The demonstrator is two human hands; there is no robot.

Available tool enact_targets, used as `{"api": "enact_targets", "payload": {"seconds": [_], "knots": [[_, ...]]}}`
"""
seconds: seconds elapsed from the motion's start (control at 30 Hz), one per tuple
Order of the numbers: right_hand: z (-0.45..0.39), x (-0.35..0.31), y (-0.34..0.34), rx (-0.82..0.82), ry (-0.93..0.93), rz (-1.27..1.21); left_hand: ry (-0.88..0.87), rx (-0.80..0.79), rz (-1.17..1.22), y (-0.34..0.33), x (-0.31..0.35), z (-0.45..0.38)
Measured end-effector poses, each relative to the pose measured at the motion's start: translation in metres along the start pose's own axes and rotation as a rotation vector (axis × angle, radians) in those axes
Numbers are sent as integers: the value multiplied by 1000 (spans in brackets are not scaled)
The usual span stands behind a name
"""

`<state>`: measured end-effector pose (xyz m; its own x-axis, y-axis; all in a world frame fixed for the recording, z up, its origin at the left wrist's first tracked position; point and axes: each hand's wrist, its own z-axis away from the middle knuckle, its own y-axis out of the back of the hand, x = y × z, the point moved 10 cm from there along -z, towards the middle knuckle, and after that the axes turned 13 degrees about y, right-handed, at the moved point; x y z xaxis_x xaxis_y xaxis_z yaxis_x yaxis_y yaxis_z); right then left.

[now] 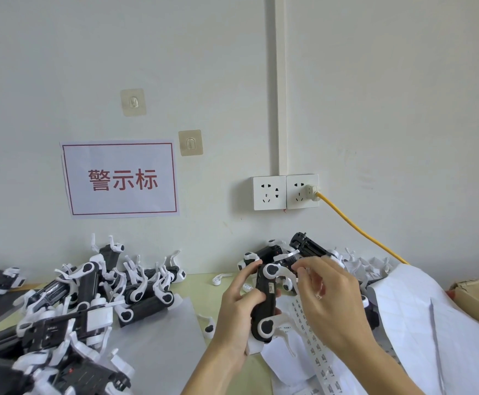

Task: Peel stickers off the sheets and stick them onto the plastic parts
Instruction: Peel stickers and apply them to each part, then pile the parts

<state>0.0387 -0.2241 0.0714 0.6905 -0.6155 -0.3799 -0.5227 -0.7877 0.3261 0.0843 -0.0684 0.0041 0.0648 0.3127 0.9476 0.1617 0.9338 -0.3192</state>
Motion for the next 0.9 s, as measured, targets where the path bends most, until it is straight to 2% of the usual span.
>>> {"api": "enact_targets", "payload": {"seconds": [0.03, 0.1, 0.2, 0.3, 0.43, 0.57, 0.7, 0.83, 0.9], "knots": [[0, 3, 0, 2, -34, -9, -16, -8, -15, -2, 1, 1], [4, 10, -12, -92, -105, -58, -47, -20, -45, -6, 5, 5], [13, 16, -34, -231, -206, -278, -69, 24, -123, -5, 6, 8], [16, 13, -42, -262, -256, -415, -82, 20, -170, -5, 8, 8], [18, 14, -48, -325, -287, -463, -96, -59, -189, -14, 10, 11], [17, 16, -45, -289, -290, -448, -88, -123, -133, -19, 8, 10], [18, 25, -45, -233, -348, -458, 22, -137, 46, -16, -1, 4], [15, 27, -38, -104, -388, -554, 29, 4, -109, 1, -6, -3], [15, 34, -29, -7, -416, -557, 60, -15, -162, -1, -13, -5]]}}
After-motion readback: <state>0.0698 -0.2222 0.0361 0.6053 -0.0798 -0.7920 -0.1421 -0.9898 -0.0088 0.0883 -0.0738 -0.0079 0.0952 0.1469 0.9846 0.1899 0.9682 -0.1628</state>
